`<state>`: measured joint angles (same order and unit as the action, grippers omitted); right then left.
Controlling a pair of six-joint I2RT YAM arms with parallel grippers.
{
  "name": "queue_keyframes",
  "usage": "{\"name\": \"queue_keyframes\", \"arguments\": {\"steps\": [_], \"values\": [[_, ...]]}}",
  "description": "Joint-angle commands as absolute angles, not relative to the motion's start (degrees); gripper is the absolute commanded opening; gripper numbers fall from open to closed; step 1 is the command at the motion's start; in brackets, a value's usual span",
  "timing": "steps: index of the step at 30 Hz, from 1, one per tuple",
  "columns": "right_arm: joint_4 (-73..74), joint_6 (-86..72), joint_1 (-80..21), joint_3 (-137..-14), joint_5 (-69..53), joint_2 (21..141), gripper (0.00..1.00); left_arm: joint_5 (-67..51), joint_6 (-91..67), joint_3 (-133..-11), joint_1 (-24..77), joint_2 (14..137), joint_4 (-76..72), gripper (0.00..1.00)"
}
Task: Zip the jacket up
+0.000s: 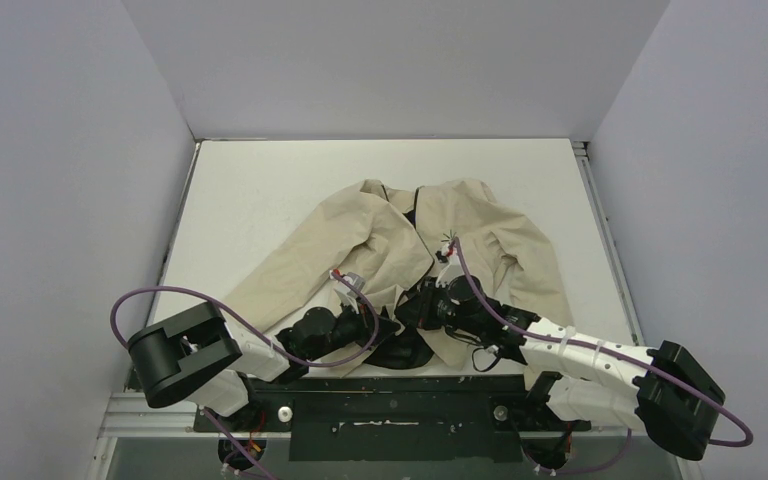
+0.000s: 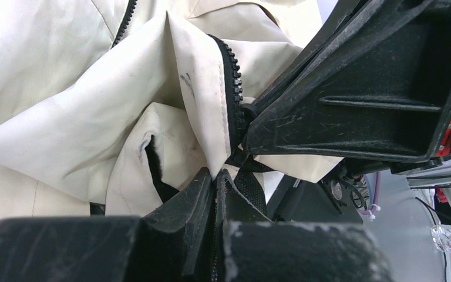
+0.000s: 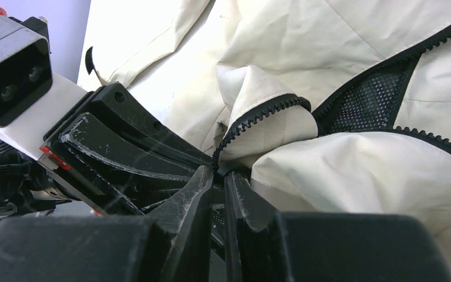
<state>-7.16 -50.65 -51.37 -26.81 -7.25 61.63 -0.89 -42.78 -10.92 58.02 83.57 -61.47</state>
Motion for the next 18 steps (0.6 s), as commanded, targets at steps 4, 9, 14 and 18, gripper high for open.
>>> {"name": "queue_keyframes", "arguments": {"steps": [4,9,14,18], "values": [[-12.85,-52.96,-49.06,-30.02,-6.13,60.63,0.0,-3.79,-41.75,-10.96,58.54,83.16,-61.52,0.0],[-12.92,-53.88,-47.73,-31.58,-5.63,60.45,0.0,-3.95,-40.75,-11.54,59.26,82.86,-59.76,0.0],[-12.92,-53.71,-46.72,-34.95,-7.19,61.05,0.0,-4.0,-39.07,-13.18,60.47,82.84,-56.44,0.0],[-11.28,-53.45,-46.27,-37.89,-8.78,61.13,0.0,-4.03,-37.77,-14.09,61.36,82.72,-54.56,0.0]]}}
